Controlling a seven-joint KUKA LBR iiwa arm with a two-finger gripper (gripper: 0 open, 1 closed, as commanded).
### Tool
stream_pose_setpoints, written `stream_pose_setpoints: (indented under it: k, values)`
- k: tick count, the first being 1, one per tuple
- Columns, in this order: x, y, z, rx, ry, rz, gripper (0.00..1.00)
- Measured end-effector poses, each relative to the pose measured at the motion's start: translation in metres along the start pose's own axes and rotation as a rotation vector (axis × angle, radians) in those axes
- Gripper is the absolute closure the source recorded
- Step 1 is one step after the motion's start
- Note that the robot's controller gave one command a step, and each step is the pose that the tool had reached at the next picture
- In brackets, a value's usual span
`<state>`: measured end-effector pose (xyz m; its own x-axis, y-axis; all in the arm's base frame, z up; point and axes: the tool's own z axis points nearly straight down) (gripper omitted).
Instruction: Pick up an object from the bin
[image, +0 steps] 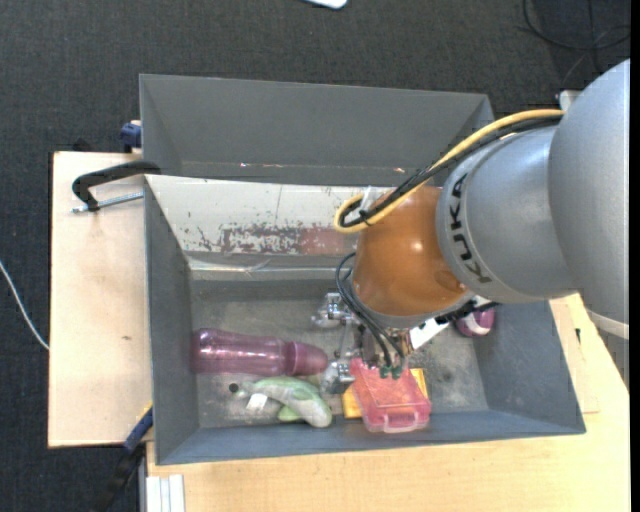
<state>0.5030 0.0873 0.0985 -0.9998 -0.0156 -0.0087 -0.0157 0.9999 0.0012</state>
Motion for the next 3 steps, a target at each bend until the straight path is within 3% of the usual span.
stream_pose_setpoints:
  k: [1,2,3]
  values:
    - [0.002,0.008,0.024,-0.002,-0.001,-0.196,1.0]
    - [0.002,0.008,0.024,-0.002,-0.001,-0.196,1.0]
    - [-0.007,-0.001,-0.116,-0.001,0.003,-0.134,1.0]
